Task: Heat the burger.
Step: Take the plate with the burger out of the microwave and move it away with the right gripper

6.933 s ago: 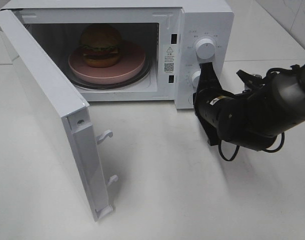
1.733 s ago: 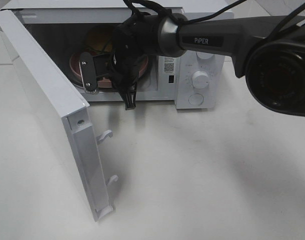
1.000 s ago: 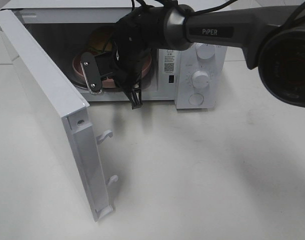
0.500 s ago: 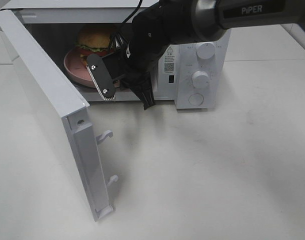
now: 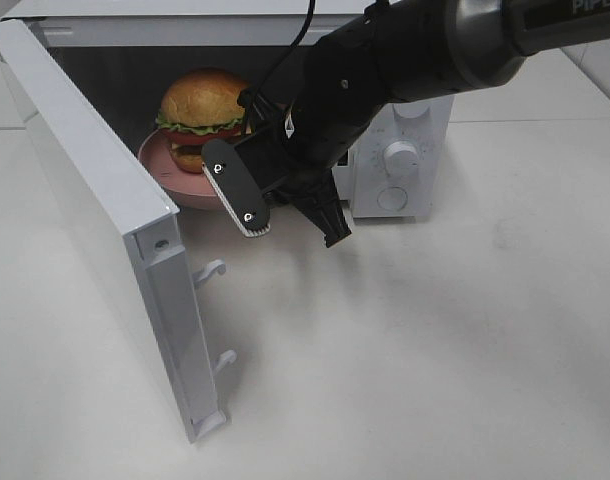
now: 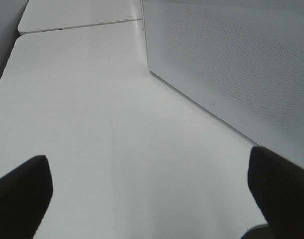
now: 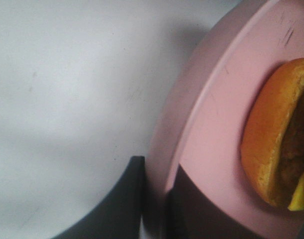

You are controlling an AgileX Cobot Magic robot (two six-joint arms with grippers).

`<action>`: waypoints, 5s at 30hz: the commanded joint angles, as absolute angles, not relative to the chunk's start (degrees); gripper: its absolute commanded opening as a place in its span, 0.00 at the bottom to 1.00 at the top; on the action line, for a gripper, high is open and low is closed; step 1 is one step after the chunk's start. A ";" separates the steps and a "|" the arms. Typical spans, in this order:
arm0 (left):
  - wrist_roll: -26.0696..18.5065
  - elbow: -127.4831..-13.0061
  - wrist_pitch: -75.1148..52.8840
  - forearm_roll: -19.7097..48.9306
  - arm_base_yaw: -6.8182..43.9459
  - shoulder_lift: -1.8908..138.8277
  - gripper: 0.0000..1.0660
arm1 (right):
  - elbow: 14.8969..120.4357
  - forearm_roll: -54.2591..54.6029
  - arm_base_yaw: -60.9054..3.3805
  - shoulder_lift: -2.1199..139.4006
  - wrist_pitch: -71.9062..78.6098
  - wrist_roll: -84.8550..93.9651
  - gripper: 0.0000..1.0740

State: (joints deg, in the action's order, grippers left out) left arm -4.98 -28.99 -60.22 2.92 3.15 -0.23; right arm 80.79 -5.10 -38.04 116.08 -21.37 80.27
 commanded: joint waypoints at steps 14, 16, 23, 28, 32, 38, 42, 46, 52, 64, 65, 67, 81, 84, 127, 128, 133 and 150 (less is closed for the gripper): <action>-4.76 -28.82 -59.53 2.86 3.09 -1.49 0.94 | 67.44 -3.44 -38.04 102.85 -13.41 83.08 0.00; -4.76 -28.82 -59.53 2.86 3.09 -1.49 0.94 | 65.32 -3.44 -38.04 101.18 -12.55 83.08 0.00; -4.76 -28.82 -59.53 2.86 3.09 -1.49 0.94 | 56.44 -3.44 -38.04 93.79 -12.03 83.08 0.00; -4.76 -28.82 -59.53 2.86 3.09 -1.49 0.94 | 50.82 -3.44 -38.04 88.41 -11.92 83.02 0.00; -4.76 -28.82 -59.53 2.86 3.09 -1.49 0.94 | 47.84 -3.44 -38.04 85.20 -12.26 82.91 0.00; -4.76 -28.82 -59.53 2.86 3.09 -1.49 0.94 | 40.62 -3.44 -38.04 76.72 -13.29 82.62 0.00; -4.76 -28.82 -59.53 2.86 3.09 -1.49 0.94 | 37.70 -3.44 -38.04 72.88 -14.55 82.62 0.00; -4.76 -28.82 -59.53 2.86 3.09 -1.49 0.94 | 33.52 -3.44 -38.04 66.00 -18.51 82.62 0.00; -4.76 -28.82 -59.53 2.86 3.09 -1.49 0.94 | 28.99 -3.61 -38.04 56.15 -24.24 82.62 0.00; -4.76 -28.82 -59.53 2.86 3.09 -1.49 0.94 | 25.04 -8.08 -38.04 43.14 -33.46 74.14 0.00; -4.76 -28.82 -59.53 2.86 3.09 -1.49 0.94 | 24.81 -8.59 -38.04 42.46 -34.15 72.99 0.00; -4.76 -28.82 -59.53 2.86 3.09 -1.49 0.94 | 24.47 -9.97 -38.04 40.97 -34.95 70.47 0.00; -4.76 -28.82 -59.53 2.86 3.09 -1.49 0.94 | 24.41 -12.72 -38.04 39.42 -36.44 65.03 0.00; -4.76 -28.82 -59.53 2.86 3.09 -1.49 0.94 | 24.41 -12.89 -38.04 39.42 -36.44 62.45 0.00; -4.76 -28.82 -59.53 2.86 3.09 -1.49 0.94 | 24.41 -39.99 -38.04 42.57 -65.60 -2.98 0.01; -4.76 -28.82 -59.53 2.86 3.09 -1.49 0.94 | 24.41 -39.99 -38.04 42.57 -65.60 -2.98 0.01; -4.76 -28.82 -59.53 2.86 3.09 -1.49 0.94 | 24.47 -41.77 -38.04 51.34 -67.44 -15.93 0.01; -4.76 -28.82 -59.53 2.86 3.09 -1.49 0.94 | 28.71 -44.69 -38.04 70.30 -64.06 -39.94 0.02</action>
